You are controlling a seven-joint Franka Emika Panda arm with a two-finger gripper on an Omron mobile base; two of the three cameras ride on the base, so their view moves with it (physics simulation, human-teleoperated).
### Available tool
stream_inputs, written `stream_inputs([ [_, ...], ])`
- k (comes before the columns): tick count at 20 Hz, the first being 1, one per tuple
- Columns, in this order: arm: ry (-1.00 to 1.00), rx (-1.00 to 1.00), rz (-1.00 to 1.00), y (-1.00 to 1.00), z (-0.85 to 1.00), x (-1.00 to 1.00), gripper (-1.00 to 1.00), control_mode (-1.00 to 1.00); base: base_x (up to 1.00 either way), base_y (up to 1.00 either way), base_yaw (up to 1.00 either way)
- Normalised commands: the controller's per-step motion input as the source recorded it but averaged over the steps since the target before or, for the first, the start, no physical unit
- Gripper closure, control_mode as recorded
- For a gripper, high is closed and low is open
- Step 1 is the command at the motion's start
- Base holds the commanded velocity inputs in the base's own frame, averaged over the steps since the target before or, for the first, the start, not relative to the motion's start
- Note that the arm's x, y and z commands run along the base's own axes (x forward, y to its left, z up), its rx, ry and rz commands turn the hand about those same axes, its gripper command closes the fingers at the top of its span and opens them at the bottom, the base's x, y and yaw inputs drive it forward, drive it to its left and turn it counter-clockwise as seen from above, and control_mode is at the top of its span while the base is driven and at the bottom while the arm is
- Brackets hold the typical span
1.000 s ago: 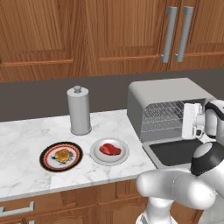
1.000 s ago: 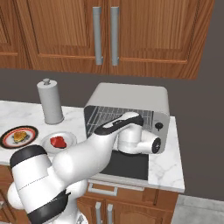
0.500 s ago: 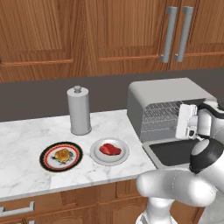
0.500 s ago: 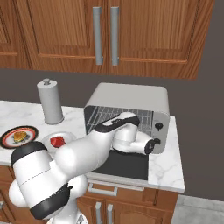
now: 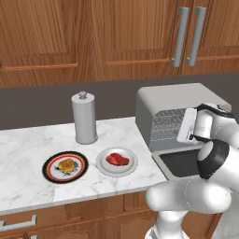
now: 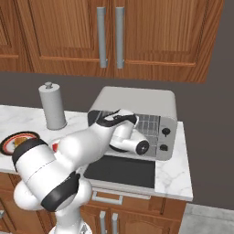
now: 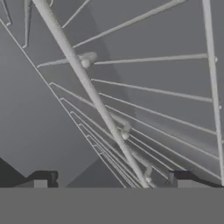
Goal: Open the toaster oven door. Place the bread on the top rack in the toaster oven and place the steak on the bottom rack.
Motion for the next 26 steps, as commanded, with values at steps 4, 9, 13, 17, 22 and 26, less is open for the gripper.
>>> stream_inputs([
  [4, 0.00, 0.01, -0.01, 0.00, -0.34, 0.26, -1.00, -1.00, 0.00, 0.00, 0.00],
  [9, 0.00, 0.04, 0.00, -0.01, -0.29, 0.23, -1.00, -1.00, 0.00, 0.00, 0.00],
  [13, 0.00, 0.05, 0.00, -0.13, -0.20, 0.04, 1.00, -1.00, 0.00, 0.00, 0.00],
  [17, 0.00, 0.00, 0.00, -0.10, -0.30, 0.00, 1.00, -1.00, 0.00, 0.00, 0.00],
  [22, 0.02, -0.03, 0.02, -0.23, -0.39, -0.19, 1.00, -1.00, 0.00, 0.00, 0.00],
  [26, 0.13, -0.15, 0.13, -0.48, -0.39, -0.61, 1.00, -1.00, 0.00, 0.00, 0.00],
])
